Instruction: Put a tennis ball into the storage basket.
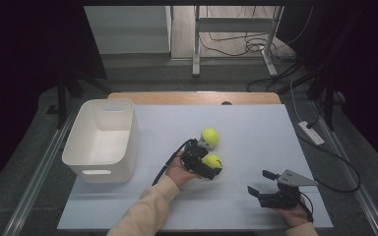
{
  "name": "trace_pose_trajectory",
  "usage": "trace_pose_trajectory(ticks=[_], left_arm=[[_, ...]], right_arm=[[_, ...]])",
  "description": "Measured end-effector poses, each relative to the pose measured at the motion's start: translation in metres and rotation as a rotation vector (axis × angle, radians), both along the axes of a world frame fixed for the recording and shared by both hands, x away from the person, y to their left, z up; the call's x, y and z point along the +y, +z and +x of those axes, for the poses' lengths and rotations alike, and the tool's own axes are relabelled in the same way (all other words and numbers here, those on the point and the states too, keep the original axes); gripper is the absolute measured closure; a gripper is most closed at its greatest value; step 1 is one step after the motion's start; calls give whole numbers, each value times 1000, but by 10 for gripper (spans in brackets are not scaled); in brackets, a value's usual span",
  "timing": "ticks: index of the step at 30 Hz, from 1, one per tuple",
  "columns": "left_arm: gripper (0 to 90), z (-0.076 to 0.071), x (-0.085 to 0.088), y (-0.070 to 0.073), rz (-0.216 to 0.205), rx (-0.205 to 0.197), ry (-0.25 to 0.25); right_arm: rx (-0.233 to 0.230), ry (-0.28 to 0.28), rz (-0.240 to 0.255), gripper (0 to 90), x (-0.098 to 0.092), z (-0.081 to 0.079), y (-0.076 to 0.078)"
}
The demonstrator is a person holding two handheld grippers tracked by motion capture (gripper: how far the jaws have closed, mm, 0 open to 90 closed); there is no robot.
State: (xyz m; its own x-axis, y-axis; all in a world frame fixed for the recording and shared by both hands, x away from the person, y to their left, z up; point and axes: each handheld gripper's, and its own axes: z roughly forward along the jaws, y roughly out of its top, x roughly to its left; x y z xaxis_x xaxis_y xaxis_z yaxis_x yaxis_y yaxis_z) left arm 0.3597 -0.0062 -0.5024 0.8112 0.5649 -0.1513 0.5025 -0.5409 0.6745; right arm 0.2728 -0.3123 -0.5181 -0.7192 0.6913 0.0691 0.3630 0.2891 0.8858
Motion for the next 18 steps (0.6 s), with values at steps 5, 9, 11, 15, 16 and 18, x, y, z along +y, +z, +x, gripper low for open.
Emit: trace_pose_trajectory(ticks=[5,9,11,15,16,18], left_arm=[[18,1,-4,-4,4,11,-6],[26,2,-5,-6,7,15,-12],[36,2,-5,-6,6,12,-11],[79,2,-6,-8,4,25,-23],[96,2,-6,-8,4,25,-23],[139,2,-7,-9,18,33,-26]], right_arm=[[0,0,-1,135,0,0,0],[2,1,-1,135,0,0,0],[1,2,0,135,0,1,-1],[2,2,0,135,0,0,-1],[2,2,0,135,0,0,-1],[0,2,0,135,0,0,-1]])
